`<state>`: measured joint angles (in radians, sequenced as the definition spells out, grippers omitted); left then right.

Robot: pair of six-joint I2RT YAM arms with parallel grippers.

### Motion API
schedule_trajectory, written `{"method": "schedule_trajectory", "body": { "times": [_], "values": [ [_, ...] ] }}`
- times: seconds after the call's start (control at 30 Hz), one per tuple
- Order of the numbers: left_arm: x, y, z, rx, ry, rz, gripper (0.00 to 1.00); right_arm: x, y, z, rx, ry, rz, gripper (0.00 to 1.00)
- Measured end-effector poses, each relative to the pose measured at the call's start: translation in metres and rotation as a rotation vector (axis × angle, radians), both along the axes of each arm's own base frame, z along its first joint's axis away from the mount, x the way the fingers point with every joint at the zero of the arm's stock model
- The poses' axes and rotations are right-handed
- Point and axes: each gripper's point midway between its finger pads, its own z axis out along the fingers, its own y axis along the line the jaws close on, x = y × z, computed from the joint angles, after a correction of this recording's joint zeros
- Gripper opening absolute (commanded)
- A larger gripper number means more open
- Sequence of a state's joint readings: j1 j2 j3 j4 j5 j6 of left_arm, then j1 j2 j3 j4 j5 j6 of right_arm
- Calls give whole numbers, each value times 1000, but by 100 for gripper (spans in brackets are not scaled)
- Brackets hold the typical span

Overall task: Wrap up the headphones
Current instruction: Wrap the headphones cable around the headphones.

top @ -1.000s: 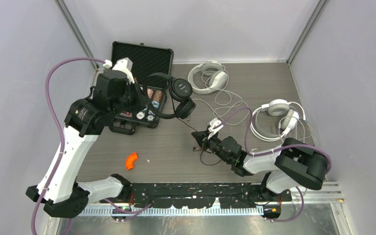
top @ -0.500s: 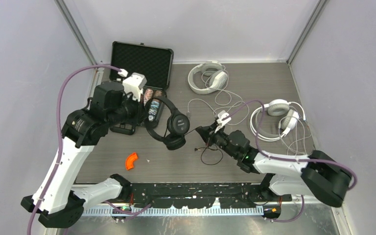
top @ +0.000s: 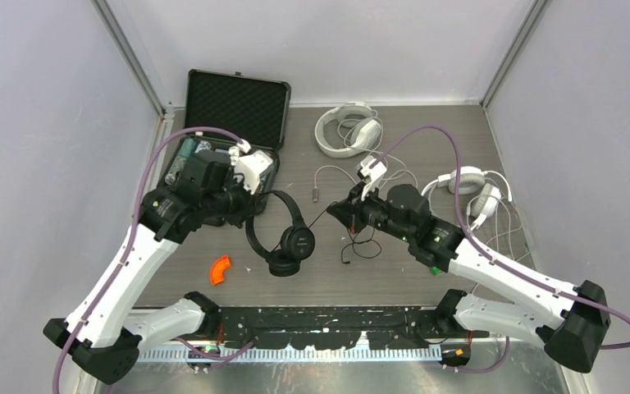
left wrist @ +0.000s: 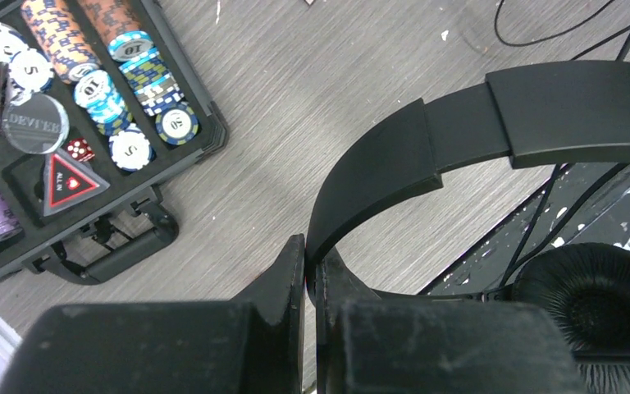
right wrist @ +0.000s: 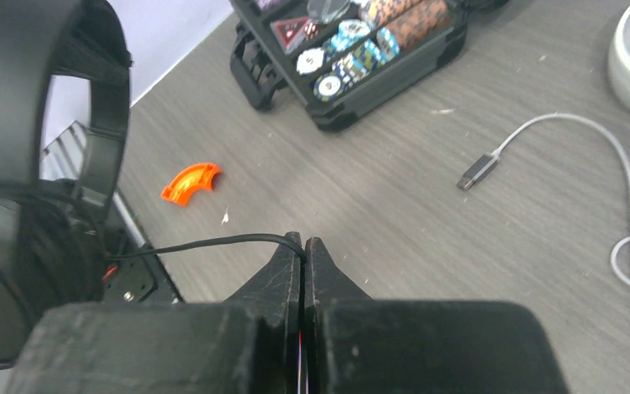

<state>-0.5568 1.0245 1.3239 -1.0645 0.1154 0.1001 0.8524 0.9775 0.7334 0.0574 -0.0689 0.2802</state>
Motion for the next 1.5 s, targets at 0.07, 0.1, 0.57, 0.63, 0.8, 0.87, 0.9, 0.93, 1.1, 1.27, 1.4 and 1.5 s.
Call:
{"method": "schedule_trajectory", "body": {
  "times": [0.07,0.1,0.57,0.63,0.8,0.87,0.9,0.93,1.1,1.27,1.4,1.5],
  "values": [
    [0,-3,-10,5,-5,-18,0,-4,1,-1,-25,49,12,0],
    [-1,-4,-14,10,-4,-25,0,-6,2,-2,-41,81,18,0],
    [27,-3,-49,296,-89,18,0,-31,20,-14,-124,415,114,0],
    [34,0,-50,340,-114,47,0,-35,23,-15,-116,449,130,0],
    [45,10,-45,390,-161,121,0,-43,36,-17,-75,543,175,2],
    [47,13,-42,393,-175,154,0,-44,43,-15,-44,568,191,6],
    [48,15,-40,390,-179,178,0,-43,47,-13,-26,578,196,7],
    [49,16,-39,382,-182,205,0,-42,51,-12,-10,588,202,8],
    [51,15,-31,287,-171,343,0,-37,67,-4,63,612,221,10],
    [49,19,-32,222,-147,459,0,-32,76,1,112,624,223,13],
    [46,26,-33,184,-149,538,0,-29,80,7,138,613,220,16],
    [47,27,-32,155,-150,584,0,-28,83,10,148,595,218,19]
  ]
}}
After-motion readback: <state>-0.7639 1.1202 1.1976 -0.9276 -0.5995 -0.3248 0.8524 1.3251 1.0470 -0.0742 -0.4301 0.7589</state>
